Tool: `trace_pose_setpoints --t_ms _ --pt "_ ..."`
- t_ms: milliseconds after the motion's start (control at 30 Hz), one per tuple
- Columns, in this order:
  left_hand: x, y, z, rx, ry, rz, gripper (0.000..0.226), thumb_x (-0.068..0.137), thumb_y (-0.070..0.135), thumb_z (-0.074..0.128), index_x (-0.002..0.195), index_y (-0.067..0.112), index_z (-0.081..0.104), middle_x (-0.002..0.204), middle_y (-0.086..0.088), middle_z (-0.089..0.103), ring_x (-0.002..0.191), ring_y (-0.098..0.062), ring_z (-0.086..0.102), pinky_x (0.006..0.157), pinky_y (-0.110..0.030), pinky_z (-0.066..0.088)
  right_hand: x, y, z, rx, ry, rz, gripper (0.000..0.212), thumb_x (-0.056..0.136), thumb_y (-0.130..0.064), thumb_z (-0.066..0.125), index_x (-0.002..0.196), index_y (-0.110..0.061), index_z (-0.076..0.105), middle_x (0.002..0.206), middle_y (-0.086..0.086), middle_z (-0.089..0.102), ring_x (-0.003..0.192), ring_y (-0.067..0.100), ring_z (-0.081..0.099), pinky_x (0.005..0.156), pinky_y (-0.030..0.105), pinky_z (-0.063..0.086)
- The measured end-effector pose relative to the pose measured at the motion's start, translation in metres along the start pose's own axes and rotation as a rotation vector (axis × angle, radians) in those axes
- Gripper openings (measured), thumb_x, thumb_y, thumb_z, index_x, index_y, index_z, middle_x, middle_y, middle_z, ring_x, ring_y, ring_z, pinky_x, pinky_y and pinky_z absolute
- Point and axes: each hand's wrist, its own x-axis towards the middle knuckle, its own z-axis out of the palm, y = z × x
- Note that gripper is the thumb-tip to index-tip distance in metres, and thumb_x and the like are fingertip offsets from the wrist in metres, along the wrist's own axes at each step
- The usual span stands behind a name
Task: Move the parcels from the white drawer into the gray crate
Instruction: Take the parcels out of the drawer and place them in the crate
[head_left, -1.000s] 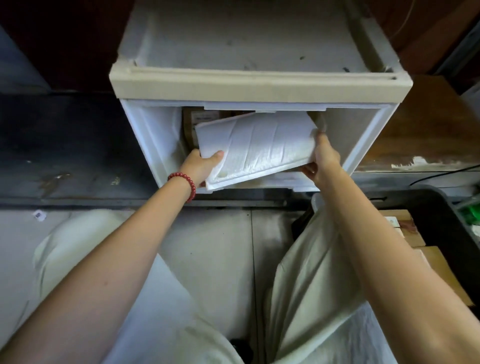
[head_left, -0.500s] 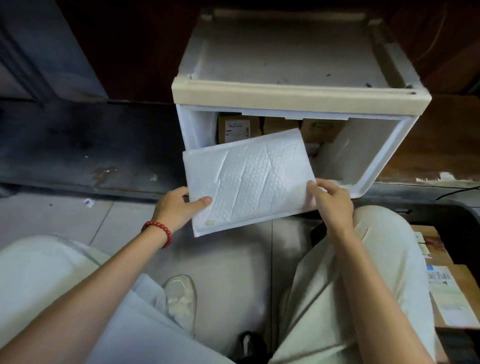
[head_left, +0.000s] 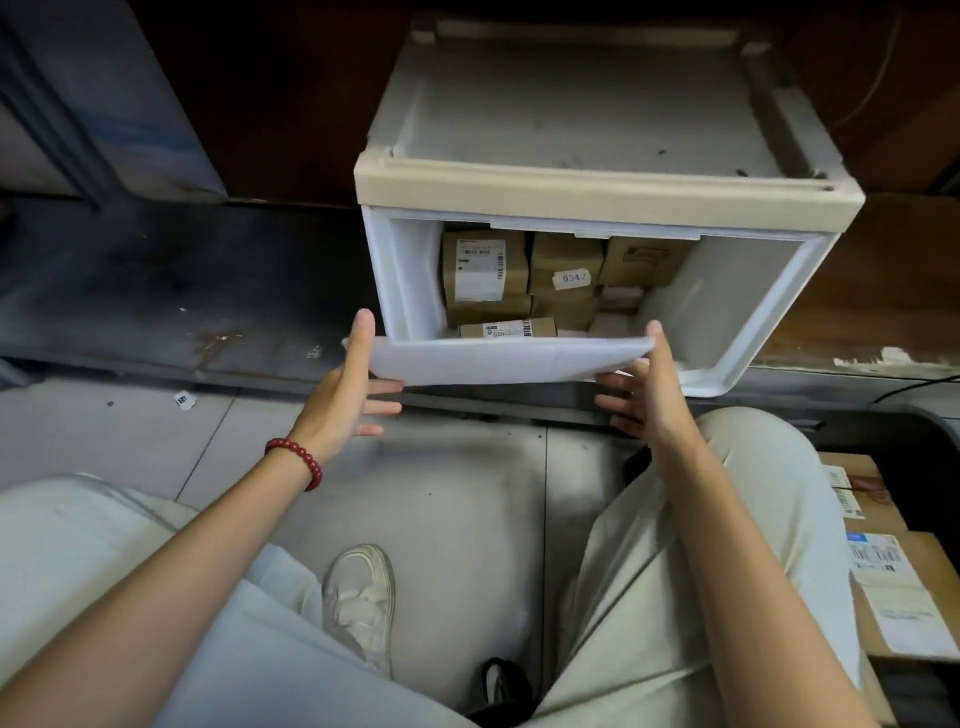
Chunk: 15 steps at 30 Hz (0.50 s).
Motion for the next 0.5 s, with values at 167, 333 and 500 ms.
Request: trace_pose_setpoints --t_ms 167,333,500 --pt "0.007 -0.005 -0.001 -0.060 -0.055 -0.048 0.052 0.090 0.058 0.046 0.128 0.023 0.051 0.120 -0.004 0.063 0.098 -0.017 0.066 0.072 -0.031 0.054 0.000 0.002 -0.005 0.118 -0.050 0.086 0.026 0.088 -0.036 0.061 0.110 -0.021 0.062 0.112 0.005 0.067 0.085 0.018 0.070 0.064 0.027 0.053" --pt "0.016 -0.012 -0.003 -0.034 -0.077 0.024 0.053 0.090 0.030 0.064 0.140 0.028 0.045 0.128 0.001 0.058 0.106 -0.015 0.062 0.079 -0.030 0.055 -0.004 0.002 -0.005 0.175 -0.025 0.113 0.049 0.093 -0.009 0.058 0.139 -0.011 0.042 0.126 0.008 0.050 0.086 0.017 0.060 0.059 0.029 0.057" --pt "0.010 -0.018 -0.001 0.134 -0.102 0.091 0.072 0.083 0.023 0.072 0.145 0.027 0.035 0.130 0.006 0.053 0.116 -0.016 0.053 0.081 -0.024 0.050 -0.010 0.005 -0.003 -0.254 -0.025 -0.047 0.040 0.098 -0.007 0.048 0.137 -0.005 0.043 0.131 0.002 0.054 0.106 0.023 0.058 0.086 0.031 0.048"
